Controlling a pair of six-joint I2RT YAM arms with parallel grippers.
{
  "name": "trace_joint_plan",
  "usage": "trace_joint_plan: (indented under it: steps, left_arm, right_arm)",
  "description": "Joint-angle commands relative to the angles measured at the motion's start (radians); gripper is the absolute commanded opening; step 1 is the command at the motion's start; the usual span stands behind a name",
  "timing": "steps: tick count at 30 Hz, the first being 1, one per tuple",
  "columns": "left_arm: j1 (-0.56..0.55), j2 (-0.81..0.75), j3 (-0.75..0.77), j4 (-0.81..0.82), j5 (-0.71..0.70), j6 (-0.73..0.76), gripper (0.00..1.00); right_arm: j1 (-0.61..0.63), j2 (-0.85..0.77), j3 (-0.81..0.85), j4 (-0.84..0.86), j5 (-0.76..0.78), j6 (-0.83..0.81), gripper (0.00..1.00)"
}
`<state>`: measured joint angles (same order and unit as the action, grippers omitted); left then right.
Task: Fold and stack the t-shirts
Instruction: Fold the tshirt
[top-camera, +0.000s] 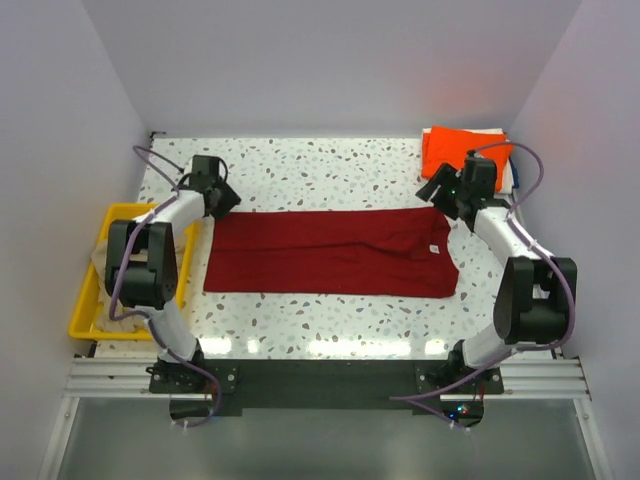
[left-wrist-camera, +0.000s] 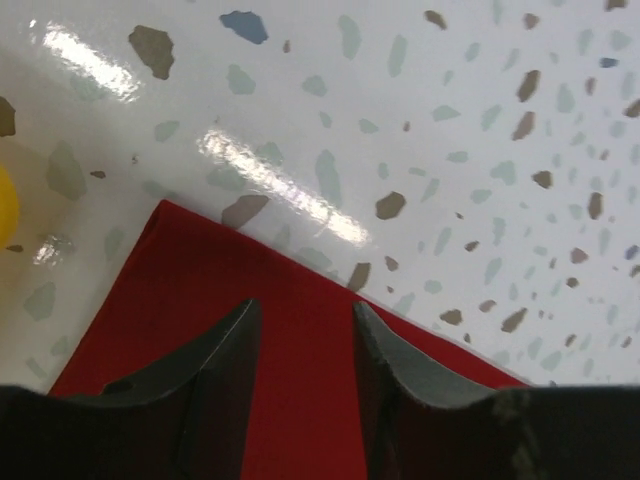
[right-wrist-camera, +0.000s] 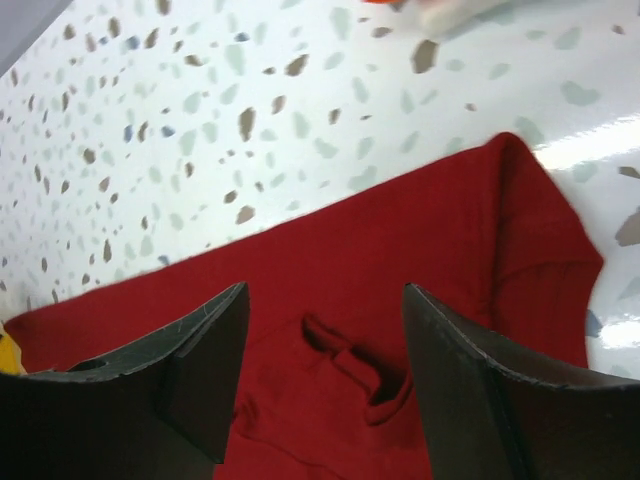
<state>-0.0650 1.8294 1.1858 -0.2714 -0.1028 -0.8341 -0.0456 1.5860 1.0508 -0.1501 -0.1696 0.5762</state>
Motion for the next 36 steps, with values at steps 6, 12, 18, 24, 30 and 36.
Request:
trace_joint_plan:
  steps: [6,12,18,24,30,36]
  left_arm:
    - [-0.061,-0.291,-0.083,0.031,0.098,0.027,0.47]
    - [-0.099,-0.473,-0.189,0.008,0.127,0.075,0.48]
    - [-0.108,-0.585,-0.265,-0.017,0.156,0.124,0.49]
    - [-0.108,-0.642,-0.299,-0.028,0.175,0.153,0.49]
    - [-0.108,-0.662,-0.313,-0.037,0.183,0.174,0.49]
    - [-0.108,-0.664,-0.324,-0.037,0.189,0.190,0.49]
  right_arm:
    - [0.145,-0.052,-0.050,-0.029,0.107,-0.110,0.66]
    - [0.174,-0.026,-0.100,0.000,0.156,-0.118,0.67]
    - [0.211,0.000,-0.124,0.023,0.163,-0.122,0.67]
    - [0.247,-0.049,-0.201,0.032,0.183,-0.125,0.67]
    - [0.279,-0.180,-0.299,0.004,0.197,-0.116,0.67]
    - [0.323,-0.300,-0.391,-0.025,0.194,-0.087,0.68]
